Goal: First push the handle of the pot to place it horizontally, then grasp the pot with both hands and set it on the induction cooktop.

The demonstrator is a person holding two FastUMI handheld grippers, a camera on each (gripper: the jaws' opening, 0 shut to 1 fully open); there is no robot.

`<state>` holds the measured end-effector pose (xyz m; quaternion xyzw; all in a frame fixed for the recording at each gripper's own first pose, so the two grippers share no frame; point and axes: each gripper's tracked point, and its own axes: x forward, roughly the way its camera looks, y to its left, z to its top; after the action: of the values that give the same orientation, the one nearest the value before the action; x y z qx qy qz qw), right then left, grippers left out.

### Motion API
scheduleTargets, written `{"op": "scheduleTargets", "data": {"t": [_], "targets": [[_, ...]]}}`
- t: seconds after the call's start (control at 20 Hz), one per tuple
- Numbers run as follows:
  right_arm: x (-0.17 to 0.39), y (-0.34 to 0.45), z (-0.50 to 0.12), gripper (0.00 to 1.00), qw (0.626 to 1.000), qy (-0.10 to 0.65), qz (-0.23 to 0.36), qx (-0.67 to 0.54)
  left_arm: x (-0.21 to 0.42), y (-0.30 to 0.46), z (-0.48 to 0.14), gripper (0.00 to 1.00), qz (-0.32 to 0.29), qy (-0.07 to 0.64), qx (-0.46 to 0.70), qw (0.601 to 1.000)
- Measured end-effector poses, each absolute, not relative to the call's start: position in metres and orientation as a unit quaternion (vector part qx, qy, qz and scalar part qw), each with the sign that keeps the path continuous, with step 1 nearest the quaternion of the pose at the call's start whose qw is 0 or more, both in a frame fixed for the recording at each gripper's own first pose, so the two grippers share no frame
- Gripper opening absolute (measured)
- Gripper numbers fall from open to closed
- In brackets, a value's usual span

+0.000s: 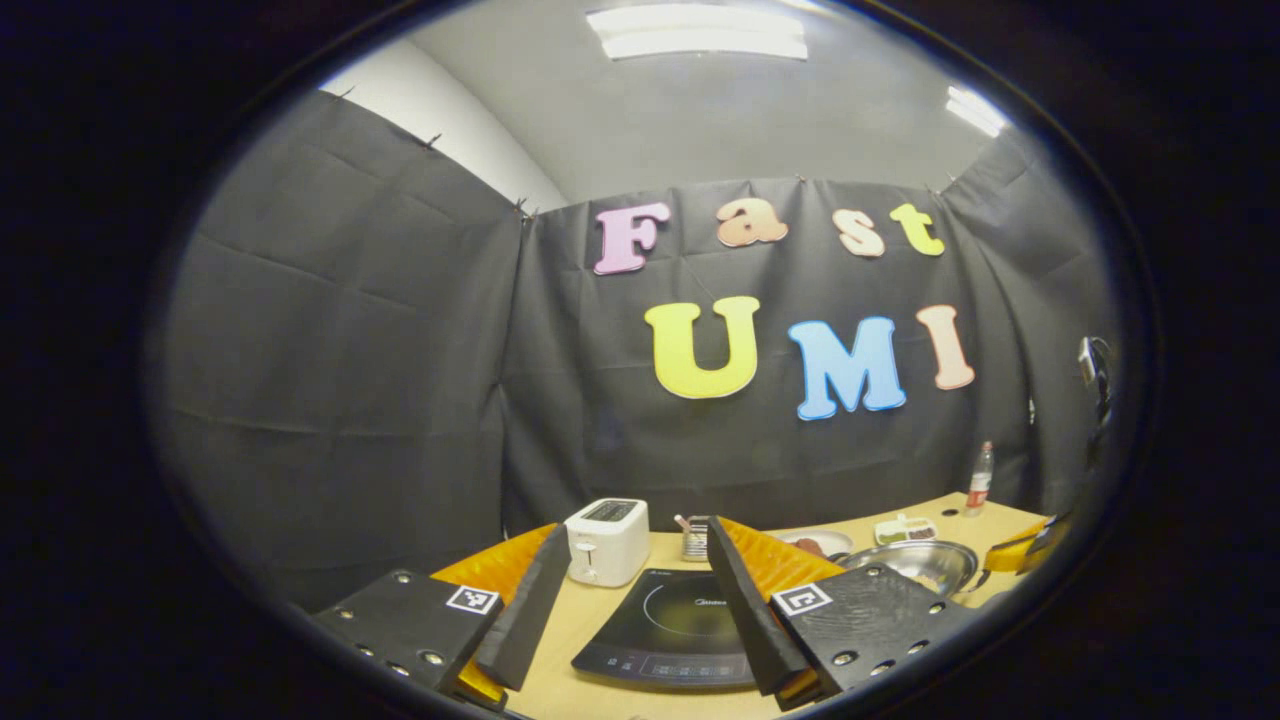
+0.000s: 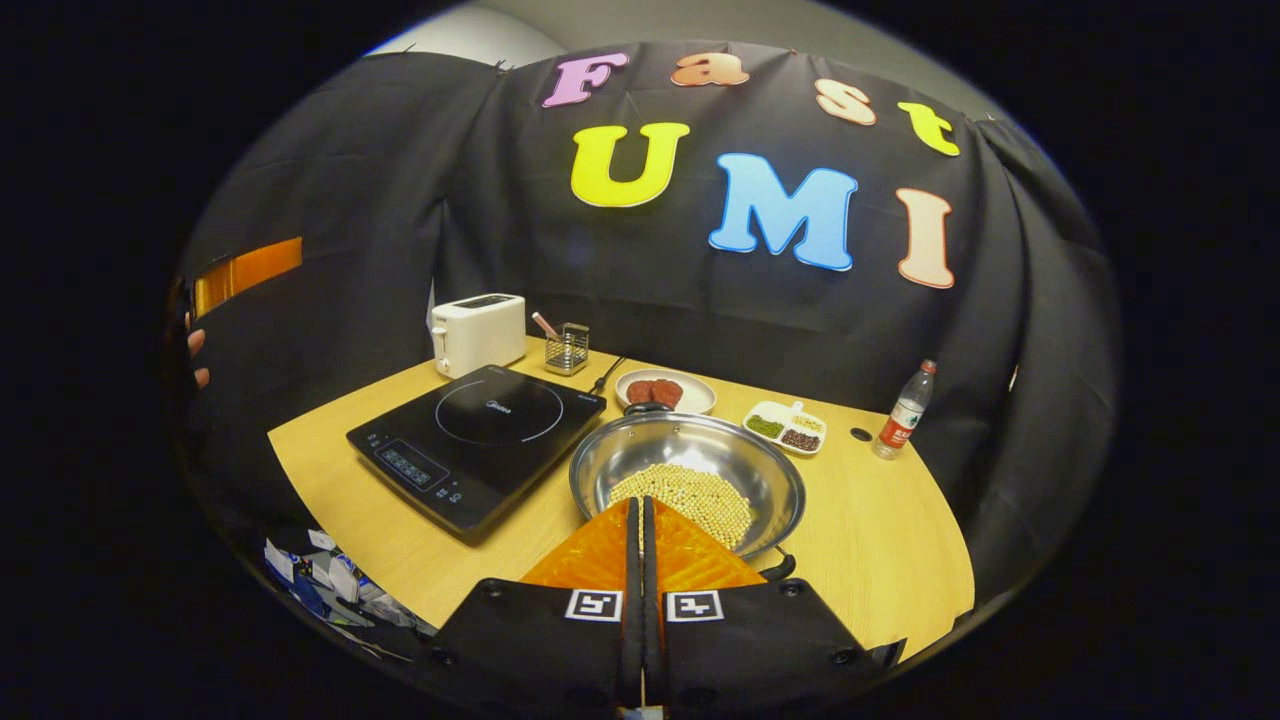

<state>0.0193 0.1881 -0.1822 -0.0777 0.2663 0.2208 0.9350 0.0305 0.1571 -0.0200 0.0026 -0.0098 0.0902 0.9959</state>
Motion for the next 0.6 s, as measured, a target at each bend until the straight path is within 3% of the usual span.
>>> {"op": "scheduleTargets", "data": {"t": [0.6], "targets": [[0.021,0.175,-0.260,0.02,0.875,0.371,0.299,-0.090,0.055,0.117,-0.032,0.81,0.126,0.016,0.009,0.992]]}}
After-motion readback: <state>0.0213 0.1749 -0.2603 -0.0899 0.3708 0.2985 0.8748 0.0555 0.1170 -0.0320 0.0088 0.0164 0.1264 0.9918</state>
